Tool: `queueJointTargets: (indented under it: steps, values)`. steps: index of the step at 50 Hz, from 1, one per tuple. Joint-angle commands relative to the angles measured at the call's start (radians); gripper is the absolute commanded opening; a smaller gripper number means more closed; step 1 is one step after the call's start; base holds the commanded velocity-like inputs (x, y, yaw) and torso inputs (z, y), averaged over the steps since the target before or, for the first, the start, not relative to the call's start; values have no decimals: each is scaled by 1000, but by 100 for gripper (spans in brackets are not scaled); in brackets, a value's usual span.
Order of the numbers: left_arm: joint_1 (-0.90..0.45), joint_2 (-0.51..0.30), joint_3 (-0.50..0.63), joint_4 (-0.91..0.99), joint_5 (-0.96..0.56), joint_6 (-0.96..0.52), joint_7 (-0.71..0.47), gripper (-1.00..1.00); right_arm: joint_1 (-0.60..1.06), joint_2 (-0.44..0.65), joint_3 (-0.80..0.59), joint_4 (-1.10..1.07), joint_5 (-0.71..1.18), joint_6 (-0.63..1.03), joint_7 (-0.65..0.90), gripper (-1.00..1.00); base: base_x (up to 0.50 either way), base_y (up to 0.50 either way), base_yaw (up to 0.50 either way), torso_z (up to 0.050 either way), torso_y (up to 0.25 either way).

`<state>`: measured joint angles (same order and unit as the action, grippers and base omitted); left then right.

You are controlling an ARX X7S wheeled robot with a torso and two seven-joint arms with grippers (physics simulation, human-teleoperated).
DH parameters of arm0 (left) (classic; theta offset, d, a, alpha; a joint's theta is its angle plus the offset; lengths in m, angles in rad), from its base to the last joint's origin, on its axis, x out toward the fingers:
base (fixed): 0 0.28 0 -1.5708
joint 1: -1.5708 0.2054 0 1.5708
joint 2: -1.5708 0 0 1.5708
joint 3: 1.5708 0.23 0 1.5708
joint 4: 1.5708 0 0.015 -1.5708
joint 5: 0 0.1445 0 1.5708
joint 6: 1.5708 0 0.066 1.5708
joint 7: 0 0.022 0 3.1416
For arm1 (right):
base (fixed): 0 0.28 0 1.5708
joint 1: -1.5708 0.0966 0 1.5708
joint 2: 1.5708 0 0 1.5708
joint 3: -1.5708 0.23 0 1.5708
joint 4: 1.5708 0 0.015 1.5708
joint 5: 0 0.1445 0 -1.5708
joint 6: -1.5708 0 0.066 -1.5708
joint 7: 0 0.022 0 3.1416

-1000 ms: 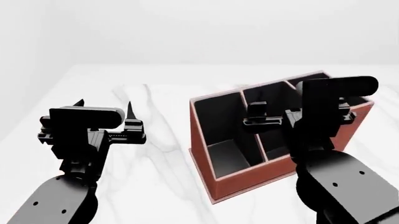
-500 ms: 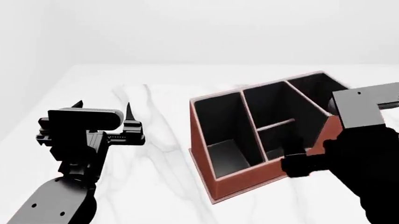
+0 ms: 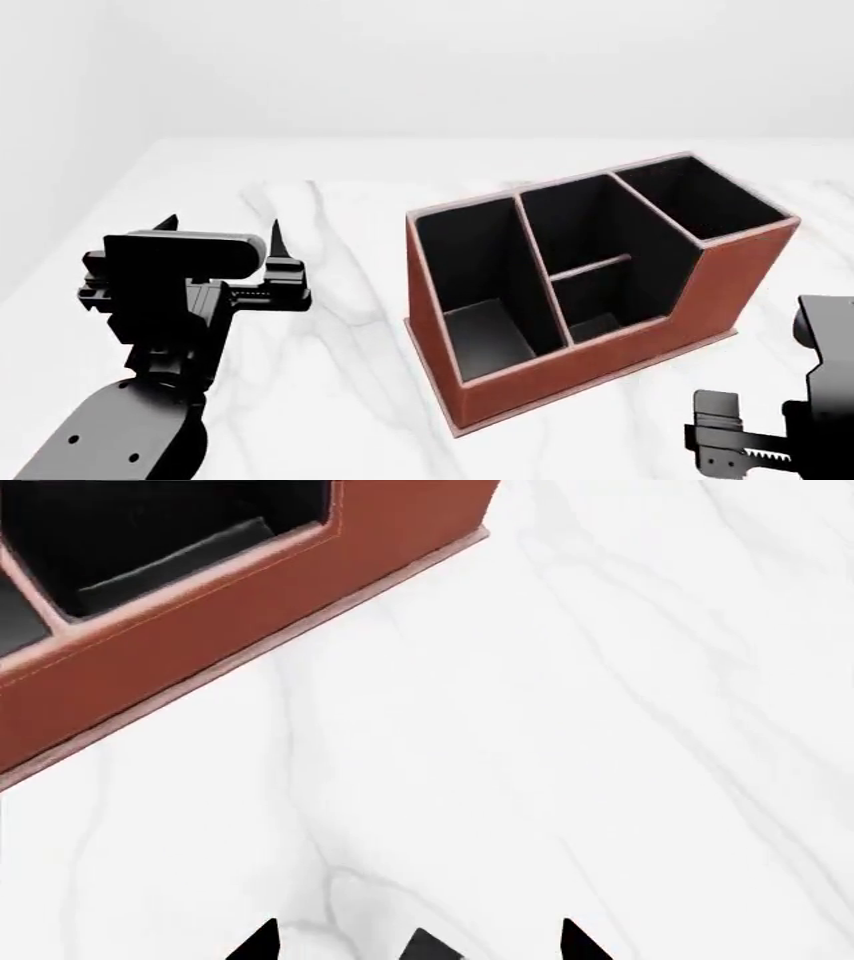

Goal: Pick up the book and place it in the left compartment of the caddy.

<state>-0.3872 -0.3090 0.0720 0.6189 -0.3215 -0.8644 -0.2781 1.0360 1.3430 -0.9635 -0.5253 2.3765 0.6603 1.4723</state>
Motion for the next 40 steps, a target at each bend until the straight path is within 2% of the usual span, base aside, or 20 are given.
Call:
queueJointTargets:
  steps: [1,20,40]
  values:
    - [4,18,-29,3,12,1,20,100,-38,31,-19,15,-40,-55,-64,100,0,0,0,0,0]
    - [8,18,-23,-11,8,18,16,100,-124,87,-66,-56,-36,-140,-82,100,0,0,0,0,0]
    - [7,12,-26,-2,-2,13,7,100,-265,71,-148,17,-91,-259,-271,100,0,0,0,0,0]
